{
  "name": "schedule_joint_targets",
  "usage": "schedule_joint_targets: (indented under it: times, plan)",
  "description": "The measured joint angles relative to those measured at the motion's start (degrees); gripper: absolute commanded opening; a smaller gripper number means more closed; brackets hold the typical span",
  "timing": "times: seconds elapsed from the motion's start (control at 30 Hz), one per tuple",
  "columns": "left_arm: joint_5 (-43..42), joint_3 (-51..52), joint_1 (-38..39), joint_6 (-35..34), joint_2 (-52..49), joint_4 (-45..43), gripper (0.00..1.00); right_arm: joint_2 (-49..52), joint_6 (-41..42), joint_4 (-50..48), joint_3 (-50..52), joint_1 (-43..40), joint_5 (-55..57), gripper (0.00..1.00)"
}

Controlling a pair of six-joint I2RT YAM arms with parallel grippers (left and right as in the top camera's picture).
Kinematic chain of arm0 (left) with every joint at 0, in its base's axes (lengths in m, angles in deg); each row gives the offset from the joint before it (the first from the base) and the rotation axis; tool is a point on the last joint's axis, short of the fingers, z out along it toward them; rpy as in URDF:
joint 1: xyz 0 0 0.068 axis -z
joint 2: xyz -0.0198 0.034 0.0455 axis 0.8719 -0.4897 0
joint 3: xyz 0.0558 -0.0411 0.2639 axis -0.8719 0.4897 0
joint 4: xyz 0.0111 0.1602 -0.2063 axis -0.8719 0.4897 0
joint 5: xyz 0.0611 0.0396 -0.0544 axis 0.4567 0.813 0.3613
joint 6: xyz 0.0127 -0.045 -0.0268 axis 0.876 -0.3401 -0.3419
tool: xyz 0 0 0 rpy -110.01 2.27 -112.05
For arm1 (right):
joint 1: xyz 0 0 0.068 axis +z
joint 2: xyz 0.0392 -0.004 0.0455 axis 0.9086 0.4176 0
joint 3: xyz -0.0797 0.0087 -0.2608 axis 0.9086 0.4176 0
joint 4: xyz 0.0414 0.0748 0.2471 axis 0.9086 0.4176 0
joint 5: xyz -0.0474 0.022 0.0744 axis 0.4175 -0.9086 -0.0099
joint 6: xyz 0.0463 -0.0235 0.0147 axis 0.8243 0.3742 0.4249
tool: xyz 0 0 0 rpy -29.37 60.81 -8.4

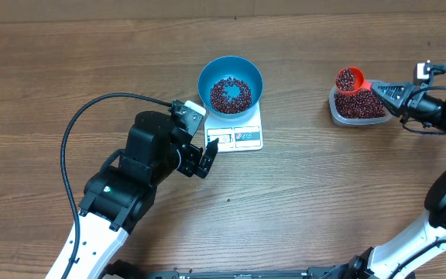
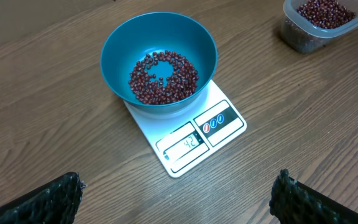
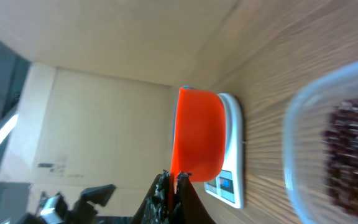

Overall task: Scoop item into bowl and weigh 150g on scale
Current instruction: 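Lift the filled red scoop and carry it left toward the teal bowl, then tilt the red scoop over the teal bowl to pour the beans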

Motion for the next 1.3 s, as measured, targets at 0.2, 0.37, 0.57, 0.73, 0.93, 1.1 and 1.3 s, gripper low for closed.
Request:
schedule_joint_targets:
  times: [0.2,0.37,0.57,0.73,0.93,1.1,1.3]
  plan:
    - [0.0,0.0,0.0,0.0,0.0,0.0,0.99,0.0,0.0,0.0,0.0,3.0,-3.4,0.04]
    - [0.0,0.0,0.0,0.0,0.0,0.0,1.0,0.0,0.0,0.0,0.0,6.9,-4.2,0.04]
    - [0.0,0.0,0.0,0.0,0.0,0.0,0.99,0.0,0.2,-0.8,0.0,12.3,-4.5,0.04]
    - [0.0,0.0,0.0,0.0,0.0,0.0,1.0,0.0,1.4,-3.5,0.0,15.4,-4.5,0.04]
    - [0.0,0.0,0.0,0.0,0.0,0.0,0.99,0.0,9.6,-14.8,0.5,19.2,-4.5,0.04]
    - [0.0,0.0,0.0,0.0,0.0,0.0,1.0,0.1,17.6,-22.6,0.6,23.0,-2.6,0.04]
    - [0.0,0.0,0.0,0.0,0.0,0.0,1.0,0.2,26.0,-31.2,0.6,26.8,0.0,0.04]
